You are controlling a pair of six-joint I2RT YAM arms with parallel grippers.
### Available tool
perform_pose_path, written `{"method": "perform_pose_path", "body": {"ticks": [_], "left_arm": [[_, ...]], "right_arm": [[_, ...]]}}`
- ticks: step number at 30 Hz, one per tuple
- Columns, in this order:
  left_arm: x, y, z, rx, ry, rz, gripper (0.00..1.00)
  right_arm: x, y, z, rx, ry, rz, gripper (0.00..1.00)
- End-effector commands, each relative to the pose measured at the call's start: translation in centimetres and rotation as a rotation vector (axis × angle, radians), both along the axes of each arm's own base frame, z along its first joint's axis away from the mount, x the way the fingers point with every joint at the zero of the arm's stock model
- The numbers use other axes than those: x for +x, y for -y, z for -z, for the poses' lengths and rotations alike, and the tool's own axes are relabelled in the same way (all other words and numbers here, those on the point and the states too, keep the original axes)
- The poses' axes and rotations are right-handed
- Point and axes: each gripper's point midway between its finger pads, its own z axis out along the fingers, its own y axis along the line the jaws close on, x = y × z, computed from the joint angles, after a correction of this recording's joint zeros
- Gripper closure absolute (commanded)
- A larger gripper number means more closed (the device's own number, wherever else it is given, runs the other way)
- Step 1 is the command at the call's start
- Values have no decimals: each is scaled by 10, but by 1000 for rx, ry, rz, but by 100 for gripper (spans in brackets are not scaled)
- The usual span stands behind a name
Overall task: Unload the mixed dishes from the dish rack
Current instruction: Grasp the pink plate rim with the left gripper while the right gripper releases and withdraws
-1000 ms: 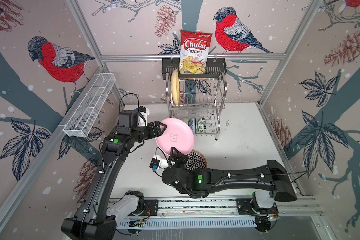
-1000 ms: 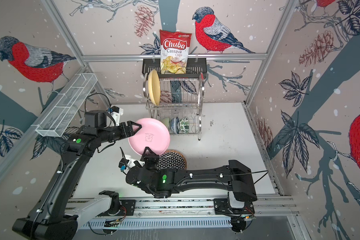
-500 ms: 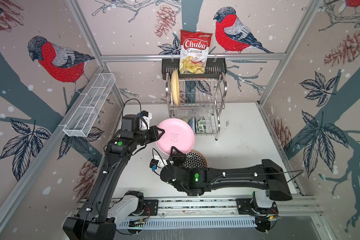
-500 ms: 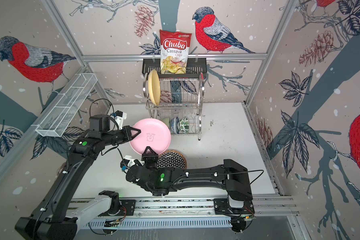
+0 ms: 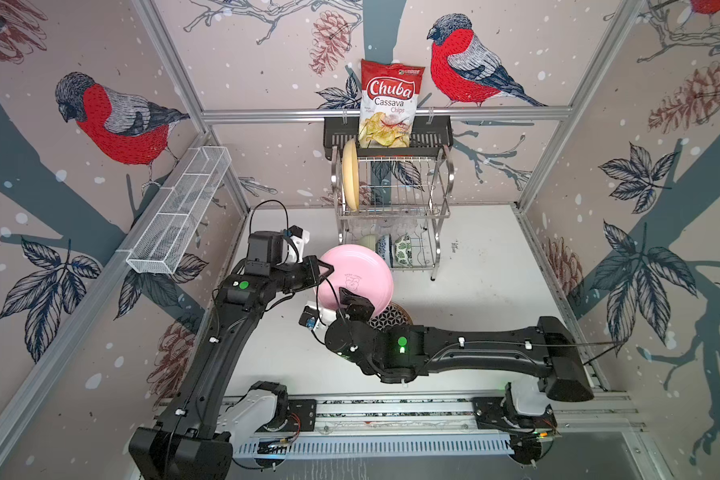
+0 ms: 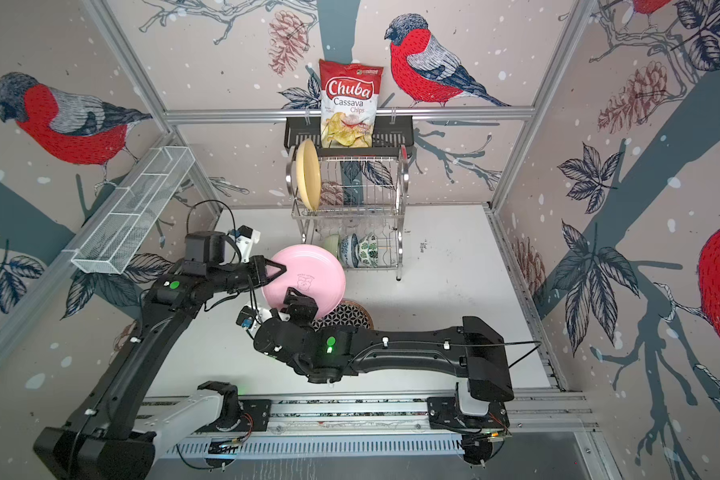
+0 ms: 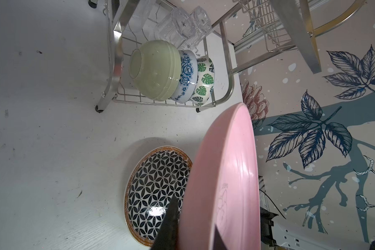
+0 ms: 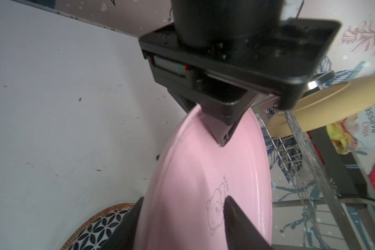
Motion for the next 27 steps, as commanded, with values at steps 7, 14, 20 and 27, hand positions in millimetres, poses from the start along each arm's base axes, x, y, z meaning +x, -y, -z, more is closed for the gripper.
{"method": "perform_pose_path", "body": {"ticks": [7, 14, 20, 27], "left_arm": [[7, 6, -7, -30, 37, 25, 100], [8, 6, -5, -24, 38, 22, 100], [7, 4, -10, -22, 62, 19, 100], [6, 5, -20, -22, 110, 29, 100]], "right_arm": [[-28, -12, -21, 252, -426, -206, 41], [-6, 18, -75, 574, -677, -320, 40], [41, 71, -93, 790, -716, -190, 38], [64, 117, -71, 882, -753, -27, 36]]}}
